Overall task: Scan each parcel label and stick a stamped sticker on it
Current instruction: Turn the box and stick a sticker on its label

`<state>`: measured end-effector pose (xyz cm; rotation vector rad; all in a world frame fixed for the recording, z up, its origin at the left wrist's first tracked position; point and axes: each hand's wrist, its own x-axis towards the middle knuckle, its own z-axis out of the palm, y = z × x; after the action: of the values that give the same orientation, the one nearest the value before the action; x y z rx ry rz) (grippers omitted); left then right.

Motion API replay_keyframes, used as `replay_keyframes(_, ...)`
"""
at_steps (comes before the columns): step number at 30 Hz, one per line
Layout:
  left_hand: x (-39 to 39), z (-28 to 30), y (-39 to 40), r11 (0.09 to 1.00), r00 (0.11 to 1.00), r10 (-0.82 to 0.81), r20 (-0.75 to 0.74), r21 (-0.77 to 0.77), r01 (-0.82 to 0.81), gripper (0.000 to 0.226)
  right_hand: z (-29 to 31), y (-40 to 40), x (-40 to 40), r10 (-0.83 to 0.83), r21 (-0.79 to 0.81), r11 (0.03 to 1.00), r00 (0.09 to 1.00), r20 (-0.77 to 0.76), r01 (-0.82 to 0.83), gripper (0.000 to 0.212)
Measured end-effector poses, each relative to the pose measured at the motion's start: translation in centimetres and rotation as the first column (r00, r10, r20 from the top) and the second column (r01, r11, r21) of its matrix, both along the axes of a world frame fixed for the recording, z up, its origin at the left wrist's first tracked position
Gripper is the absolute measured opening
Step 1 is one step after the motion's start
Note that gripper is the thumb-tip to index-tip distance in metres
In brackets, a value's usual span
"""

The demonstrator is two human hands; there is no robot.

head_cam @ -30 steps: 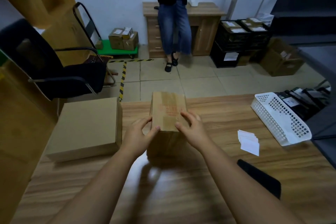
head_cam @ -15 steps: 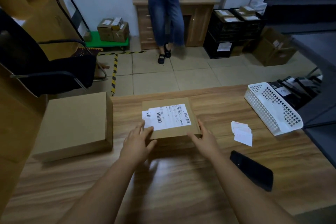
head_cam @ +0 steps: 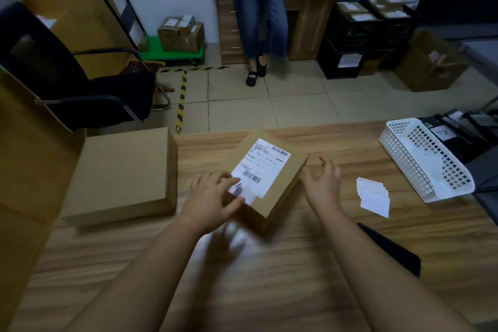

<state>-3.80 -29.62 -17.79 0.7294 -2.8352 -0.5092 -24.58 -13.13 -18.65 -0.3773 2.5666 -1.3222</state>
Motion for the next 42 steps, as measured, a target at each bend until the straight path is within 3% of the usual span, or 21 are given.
replay_keyframes(2,0.4,-0.1,-0.6,0.994,0.993,0.084,0.078,0.059,-0.089,0.069,0.1,0.2,1.3,0.031,0.069,0.997,0.999,0.008,-0.031,0.046)
replay_keyframes(5,0.6,-0.9,-0.6,0.989,0.974,0.07,0.217,0.113,-0.097,0.069,-0.6,0.4,3.7,0.199,0.123,0.97,0.974,0.107,-0.211,0.062)
replay_keyframes(8,0.9,-1.2,0.8,0.969,0.984,0.137,0.111,0.191,-0.157,0.054,-1.1,0.4,5.0,0.348,0.084,0.927,0.923,0.163,-0.365,0.073)
replay_keyframes(17,1.2,-3.0,7.5,0.936,0.979,0.202,-0.037,0.302,-0.181,0.046,-1.5,6.2,5.5,0.369,0.109,0.918,0.923,0.113,-0.38,0.062)
replay_keyframes(23,-0.5,-2.6,10.2,0.93,0.969,0.246,-0.04,0.293,-0.224,0.046,-1.0,9.2,2.5,0.447,0.113,0.879,0.884,0.137,-0.462,0.066)
replay_keyframes(26,-1.8,-1.7,12.0,0.948,0.957,0.289,-0.015,0.142,-0.284,0.047,-0.8,12.3,-0.7,0.386,0.088,0.915,0.918,0.087,-0.393,0.062)
replay_keyframes(28,-3.1,-1.0,13.3,0.941,0.943,0.334,0.016,0.058,-0.334,0.053,-1.6,15.7,-3.1,0.354,0.171,0.921,0.935,0.01,-0.35,0.058)
replay_keyframes(31,-5.6,-0.6,15.6,0.951,0.95,0.307,0.057,0.007,-0.308,0.066,-3.9,21.5,-5.7,0.426,0.384,0.84,0.904,-0.029,-0.383,0.06)
replay_keyframes(36,-7.9,-1.6,18.5,0.938,0.91,0.342,0.234,-0.034,-0.344,0.066,-8.0,26.4,-6.0,0.666,0.711,0.471,0.739,0.102,-0.522,0.075)
replay_keyframes(42,-7.7,-1.8,19.5,0.93,0.892,0.354,0.282,-0.004,-0.368,0.066,-8.9,27.1,-6.7,0.708,0.761,0.422,0.703,0.062,-0.492,0.066)
